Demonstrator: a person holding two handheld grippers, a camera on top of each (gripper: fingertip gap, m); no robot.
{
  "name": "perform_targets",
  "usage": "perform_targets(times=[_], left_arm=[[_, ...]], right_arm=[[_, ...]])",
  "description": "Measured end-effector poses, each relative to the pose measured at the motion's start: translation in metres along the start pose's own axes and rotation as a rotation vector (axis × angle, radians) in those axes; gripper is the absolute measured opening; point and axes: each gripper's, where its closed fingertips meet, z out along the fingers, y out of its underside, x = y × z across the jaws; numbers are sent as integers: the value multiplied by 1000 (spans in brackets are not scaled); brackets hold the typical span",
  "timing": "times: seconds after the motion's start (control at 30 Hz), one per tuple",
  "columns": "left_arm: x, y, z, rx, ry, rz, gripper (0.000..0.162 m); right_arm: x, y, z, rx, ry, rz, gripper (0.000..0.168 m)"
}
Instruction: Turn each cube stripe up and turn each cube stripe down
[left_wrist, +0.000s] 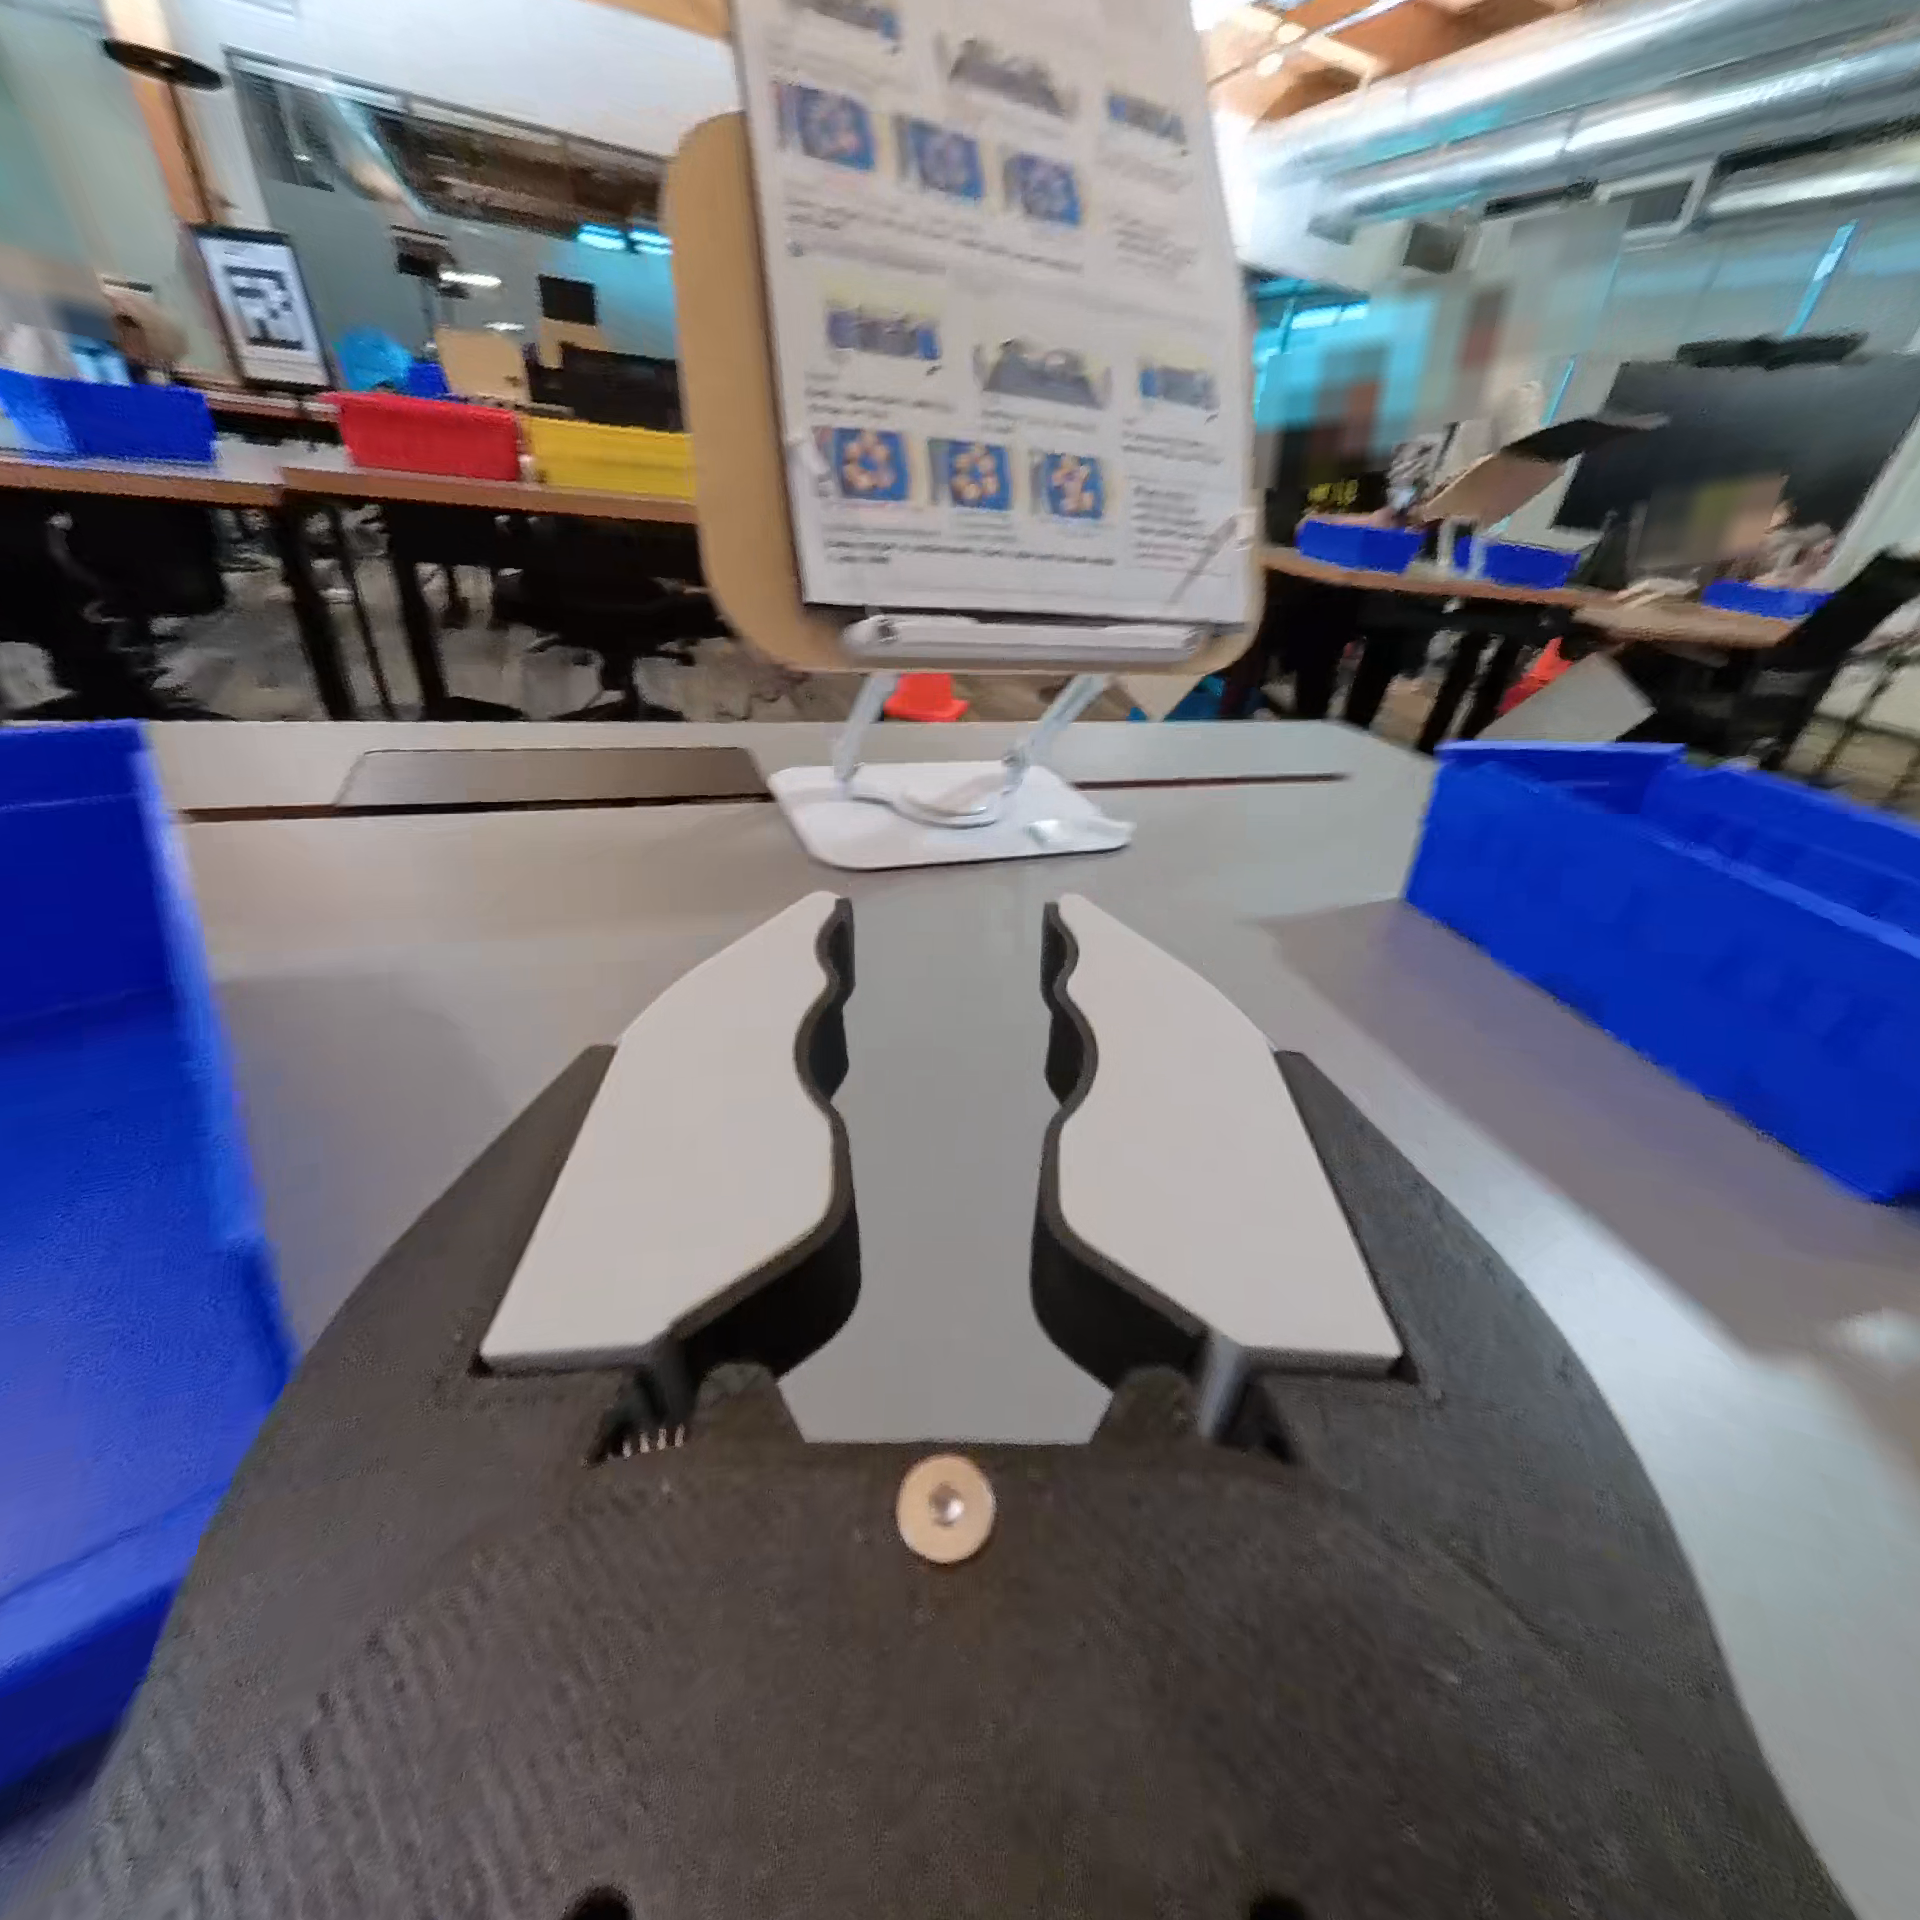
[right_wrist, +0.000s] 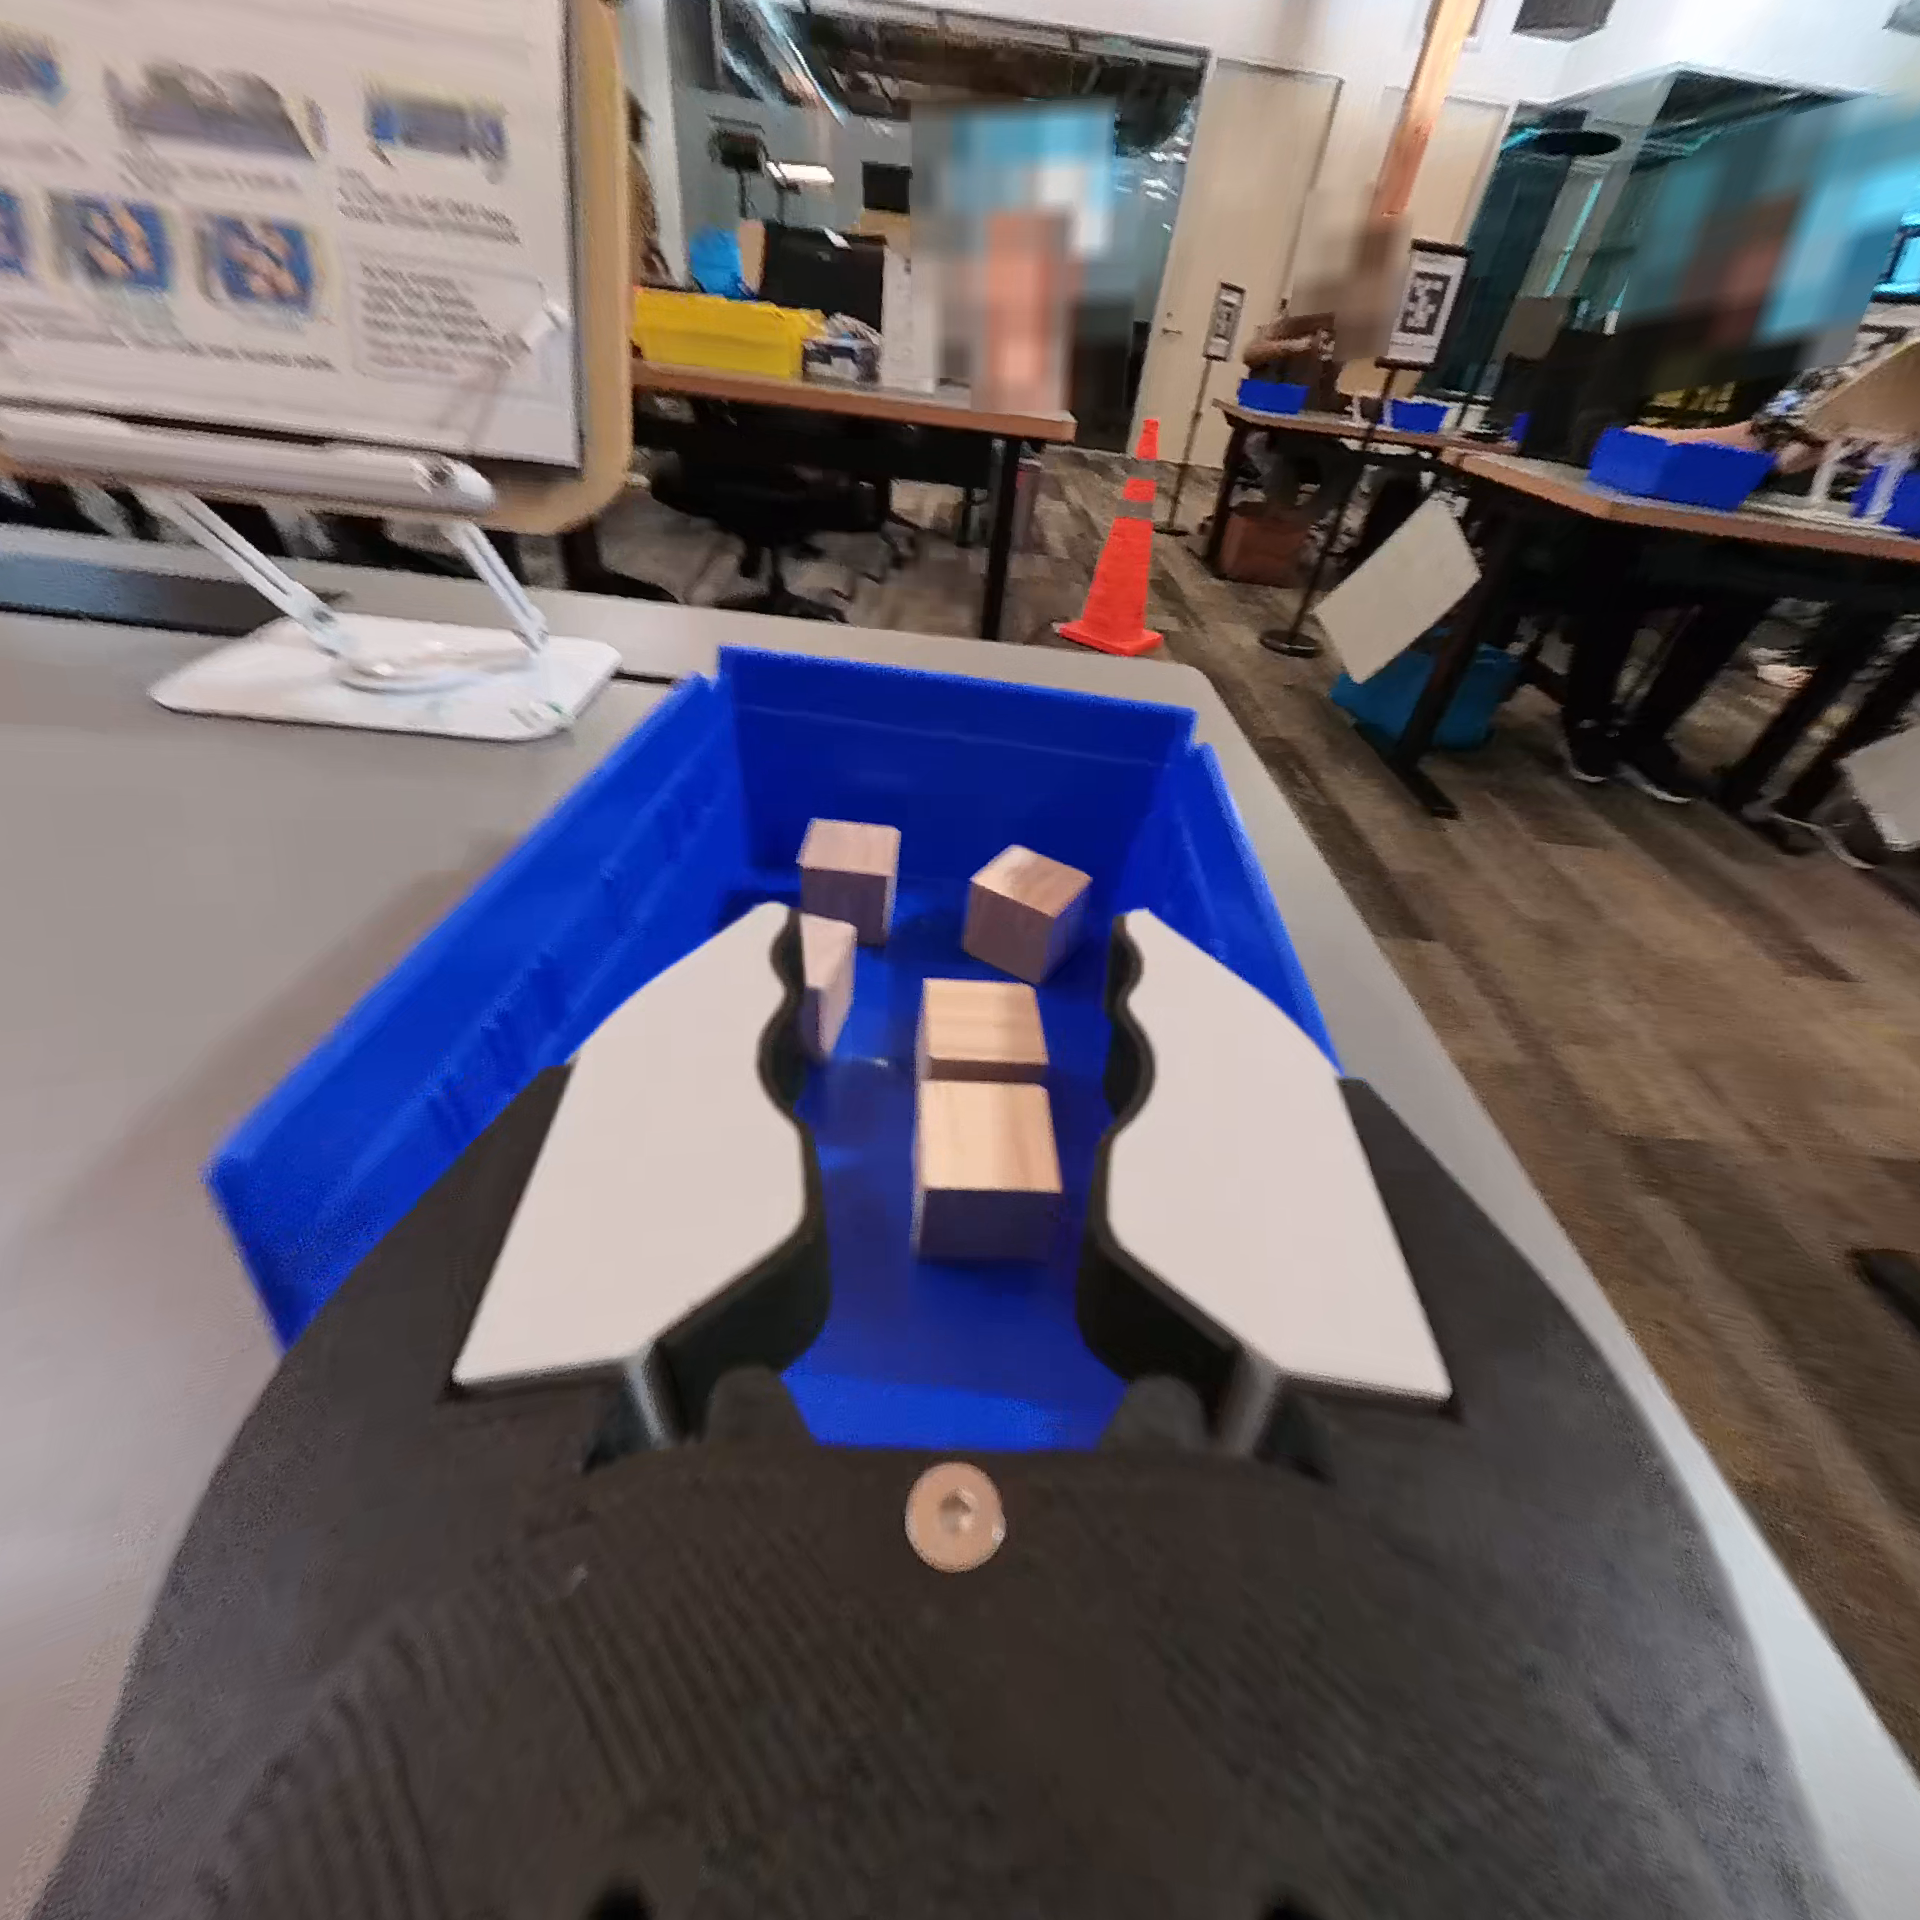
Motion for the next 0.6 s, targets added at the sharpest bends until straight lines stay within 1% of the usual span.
perform_targets(times=[0.07,0.13,0.17,0.23,0.27,0.37,0.47,0.6], left_arm=[[-34,9,5,-48,-87,56,38],[-60,12,11,-62,-145,59,41],[-68,12,13,-62,-149,38,37],[-70,11,16,-60,-124,-7,40],[-69,10,16,-54,-126,-3,39],[-56,5,14,-30,-80,80,37],[-45,11,18,-55,-46,102,37],[-41,16,19,-82,-37,94,38]], right_arm=[[14,11,4,-38,56,-24,55],[24,18,8,-74,64,4,56],[27,20,9,-83,63,34,58],[29,20,12,-85,53,91,60],[30,20,13,-84,53,112,61],[27,17,16,-77,53,141,62],[20,21,19,-109,56,73,63],[11,22,18,-136,63,-28,62]])
